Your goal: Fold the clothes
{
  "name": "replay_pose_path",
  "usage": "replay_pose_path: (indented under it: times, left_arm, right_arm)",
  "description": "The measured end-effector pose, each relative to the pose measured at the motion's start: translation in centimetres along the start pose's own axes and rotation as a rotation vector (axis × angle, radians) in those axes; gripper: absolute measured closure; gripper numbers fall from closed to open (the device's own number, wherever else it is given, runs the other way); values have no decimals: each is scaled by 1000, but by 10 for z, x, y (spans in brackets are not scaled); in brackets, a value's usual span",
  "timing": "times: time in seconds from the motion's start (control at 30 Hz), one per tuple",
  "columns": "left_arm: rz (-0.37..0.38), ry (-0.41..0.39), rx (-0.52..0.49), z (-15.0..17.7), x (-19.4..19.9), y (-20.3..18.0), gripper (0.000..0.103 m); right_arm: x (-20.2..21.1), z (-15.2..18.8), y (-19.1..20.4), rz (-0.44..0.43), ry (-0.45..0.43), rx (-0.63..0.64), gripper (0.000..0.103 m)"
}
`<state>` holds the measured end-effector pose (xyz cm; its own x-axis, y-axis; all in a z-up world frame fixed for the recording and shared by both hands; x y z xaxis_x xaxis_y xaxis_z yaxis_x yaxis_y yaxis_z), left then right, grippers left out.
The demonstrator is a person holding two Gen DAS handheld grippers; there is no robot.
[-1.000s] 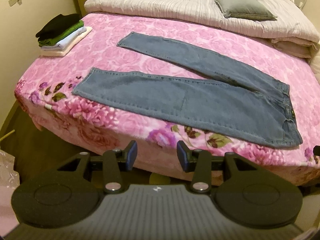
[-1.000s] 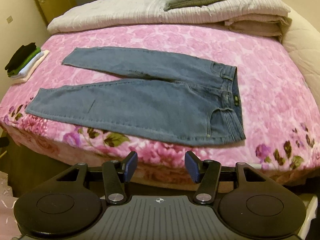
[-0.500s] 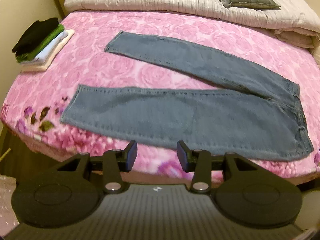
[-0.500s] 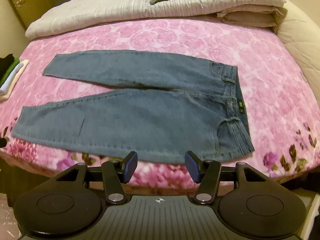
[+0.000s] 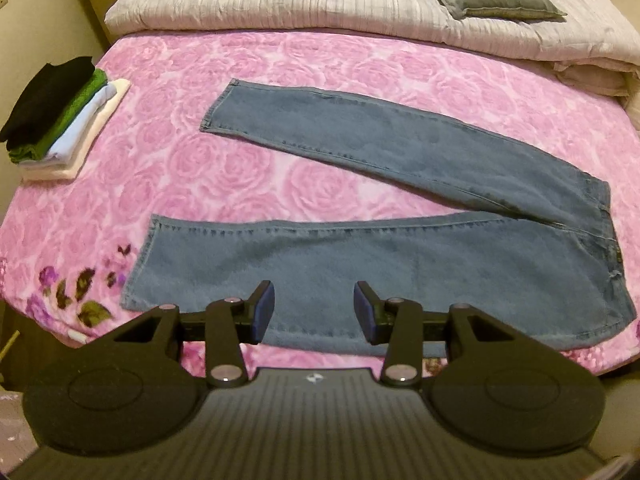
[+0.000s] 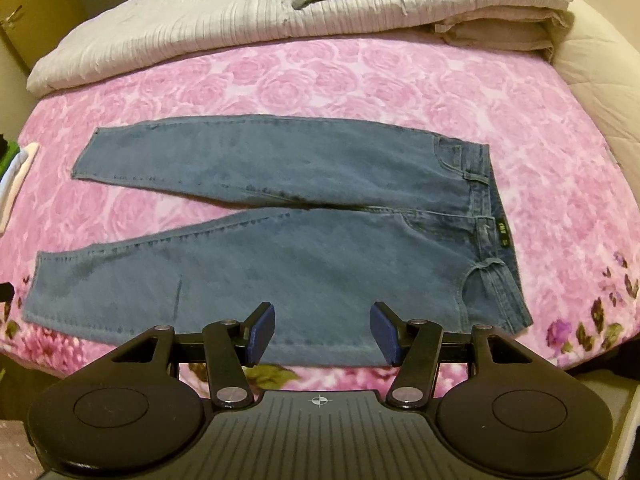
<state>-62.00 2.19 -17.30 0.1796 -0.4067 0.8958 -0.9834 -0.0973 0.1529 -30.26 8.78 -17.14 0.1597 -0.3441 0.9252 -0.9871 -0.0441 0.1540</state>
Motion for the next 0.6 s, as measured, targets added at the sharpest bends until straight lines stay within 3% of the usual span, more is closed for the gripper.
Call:
replay_pose_path:
  times: [0.27,0.6]
  left_arm:
    - [46,6,-42,-20,-23,5,63]
    - [120,24,-108,-39,-51,-11,63]
  right_arm:
    - [-19,-13,17,29,13,-54,46]
    - [-34,-19,-4,87,37,-128,46]
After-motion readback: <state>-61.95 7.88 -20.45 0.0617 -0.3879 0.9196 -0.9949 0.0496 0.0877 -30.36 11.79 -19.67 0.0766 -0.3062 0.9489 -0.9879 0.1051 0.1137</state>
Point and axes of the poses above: each gripper's, at about its wrist camera, not at the fingertips, and x roughly against the way its jaws point, y to its left, z to its underside, the point moved 3 cm from there along -x, roughly the way its jaws point, and after that the axes turned 13 degrees about -x, right-handed, at the moved point
